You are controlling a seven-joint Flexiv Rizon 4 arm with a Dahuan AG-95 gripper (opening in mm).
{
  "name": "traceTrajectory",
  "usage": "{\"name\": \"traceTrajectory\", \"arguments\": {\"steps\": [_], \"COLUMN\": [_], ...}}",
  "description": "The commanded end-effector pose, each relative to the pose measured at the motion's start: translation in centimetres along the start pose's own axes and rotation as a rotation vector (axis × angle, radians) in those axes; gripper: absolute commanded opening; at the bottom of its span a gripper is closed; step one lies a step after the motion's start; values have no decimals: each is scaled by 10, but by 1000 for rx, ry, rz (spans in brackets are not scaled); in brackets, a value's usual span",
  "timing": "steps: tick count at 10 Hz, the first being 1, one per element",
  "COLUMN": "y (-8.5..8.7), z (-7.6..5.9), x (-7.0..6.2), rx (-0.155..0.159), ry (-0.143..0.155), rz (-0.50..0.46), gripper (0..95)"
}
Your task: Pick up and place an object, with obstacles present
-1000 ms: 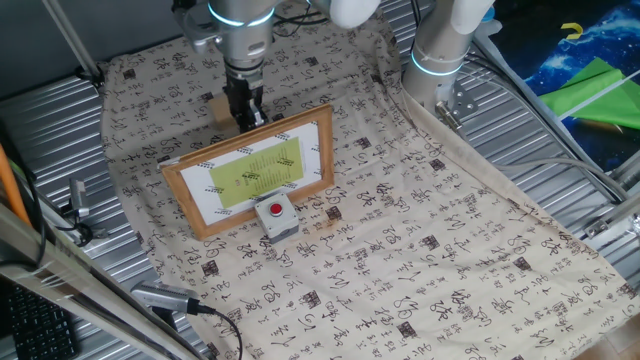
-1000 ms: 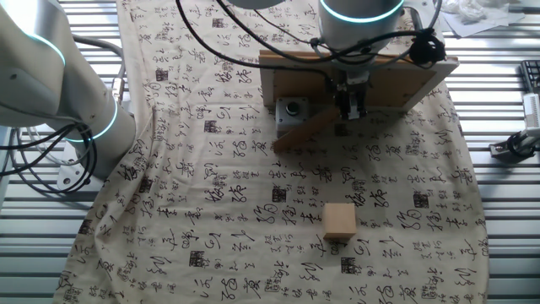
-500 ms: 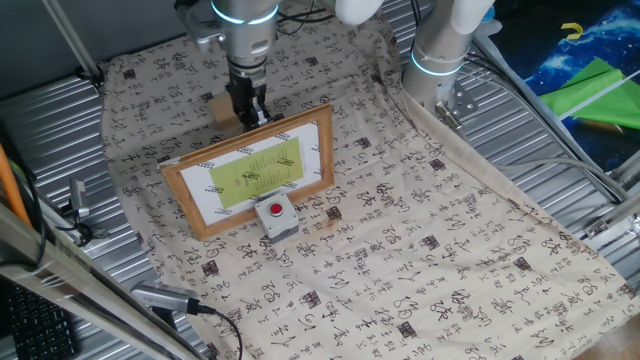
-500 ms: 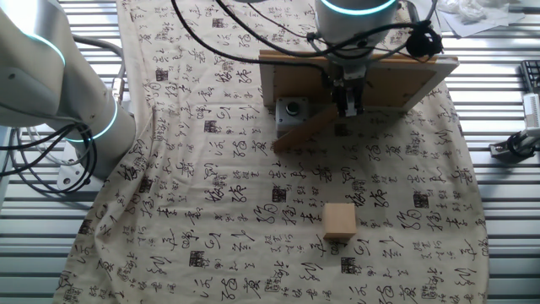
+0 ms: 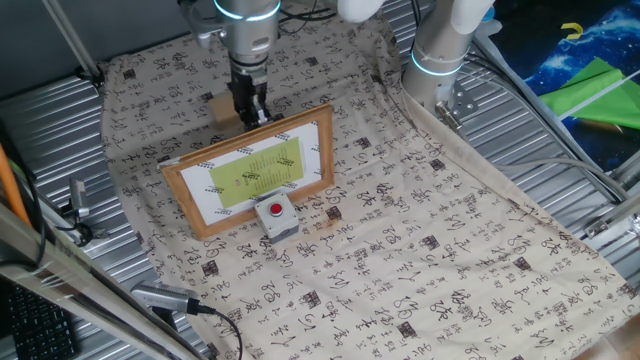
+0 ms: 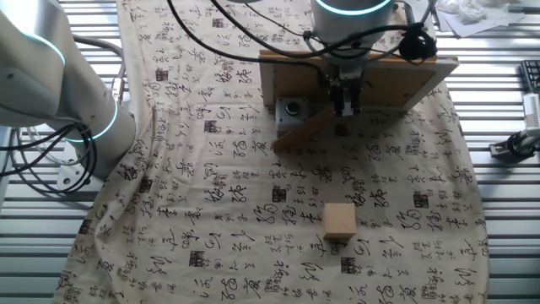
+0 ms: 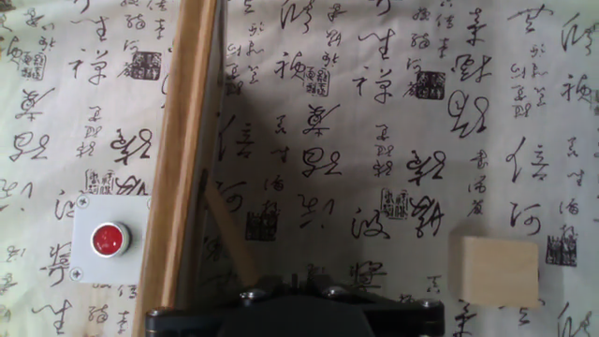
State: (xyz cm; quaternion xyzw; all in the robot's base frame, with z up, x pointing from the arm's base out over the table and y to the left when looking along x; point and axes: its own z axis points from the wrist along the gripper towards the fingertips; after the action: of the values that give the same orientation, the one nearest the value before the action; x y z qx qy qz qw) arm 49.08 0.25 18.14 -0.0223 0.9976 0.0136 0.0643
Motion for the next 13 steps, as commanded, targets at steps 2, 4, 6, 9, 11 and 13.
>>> {"name": "traceTrajectory", "arguments": {"steps": [2,4,6,9,11,13], "y": [0,-47,-88,-139,-154,-156], "z": [1,5,14,51,64,73], "x": [2,14,21,15,-7,-17], "rx": [5,1,27,28,26,25], "ry": [17,11,19,49,62,78], "rz": [3,-23,-39,-78,-84,-62], "gripper": [0,0,0,0,0,0]}}
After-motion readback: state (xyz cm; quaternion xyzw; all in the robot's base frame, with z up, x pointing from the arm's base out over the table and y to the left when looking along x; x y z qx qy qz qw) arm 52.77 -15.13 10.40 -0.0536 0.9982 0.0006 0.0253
